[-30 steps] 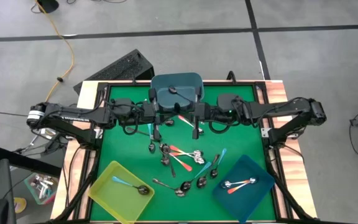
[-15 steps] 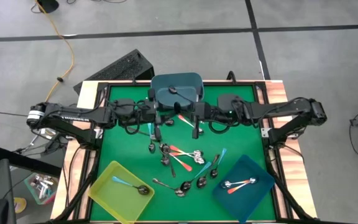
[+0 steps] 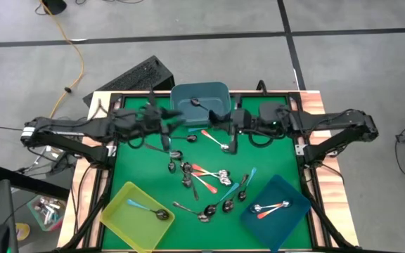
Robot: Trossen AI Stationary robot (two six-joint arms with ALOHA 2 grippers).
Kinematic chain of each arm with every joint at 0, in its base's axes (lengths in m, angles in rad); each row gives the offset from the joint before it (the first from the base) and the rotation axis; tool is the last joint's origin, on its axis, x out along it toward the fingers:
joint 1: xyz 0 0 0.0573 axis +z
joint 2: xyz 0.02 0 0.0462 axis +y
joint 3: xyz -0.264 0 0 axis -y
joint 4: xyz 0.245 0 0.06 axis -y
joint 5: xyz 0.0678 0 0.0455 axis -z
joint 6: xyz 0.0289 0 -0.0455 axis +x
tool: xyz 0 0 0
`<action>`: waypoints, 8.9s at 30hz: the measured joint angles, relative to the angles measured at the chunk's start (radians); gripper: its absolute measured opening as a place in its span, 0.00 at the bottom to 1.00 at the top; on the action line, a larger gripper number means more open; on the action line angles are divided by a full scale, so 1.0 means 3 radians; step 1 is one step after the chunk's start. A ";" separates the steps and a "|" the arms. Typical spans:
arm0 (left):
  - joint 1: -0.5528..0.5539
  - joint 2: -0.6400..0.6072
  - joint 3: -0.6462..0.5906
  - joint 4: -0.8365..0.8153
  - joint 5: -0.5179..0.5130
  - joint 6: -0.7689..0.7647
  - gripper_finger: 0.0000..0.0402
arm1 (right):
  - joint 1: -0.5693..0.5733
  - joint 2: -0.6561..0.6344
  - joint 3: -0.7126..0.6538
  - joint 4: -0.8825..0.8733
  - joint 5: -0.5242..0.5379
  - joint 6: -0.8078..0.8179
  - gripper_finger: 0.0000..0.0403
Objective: Sort silverware by color (type)
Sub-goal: Put the blue spoon into the yellow bin, then put the black spoon into the light blue bin
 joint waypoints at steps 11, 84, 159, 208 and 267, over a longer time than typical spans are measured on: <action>0.0000 -0.0702 0.0000 0.0064 -0.0530 0.0070 0.31 | -0.0067 0.0622 0.0006 0.0517 -0.0733 0.0504 0.03; -0.0001 -0.1515 0.0000 -0.0949 -0.1086 -0.0148 0.31 | 0.0503 0.4445 0.3388 0.0413 -0.2052 0.2069 0.03; 0.0000 -0.1515 0.0000 -0.0946 -0.1085 -0.0150 0.31 | 0.0331 0.4604 0.3389 0.0465 -0.2137 0.2496 0.31; -0.0002 -0.1394 0.0001 -0.0931 -0.0534 -0.0673 0.31 | -0.0968 0.0531 0.3458 -0.4269 -0.1088 0.0033 0.32; 0.0212 -0.0175 -0.0018 -0.1063 0.0225 -0.0808 0.31 | -0.0961 -0.2370 -0.1755 -0.0957 -0.1289 0.0777 0.32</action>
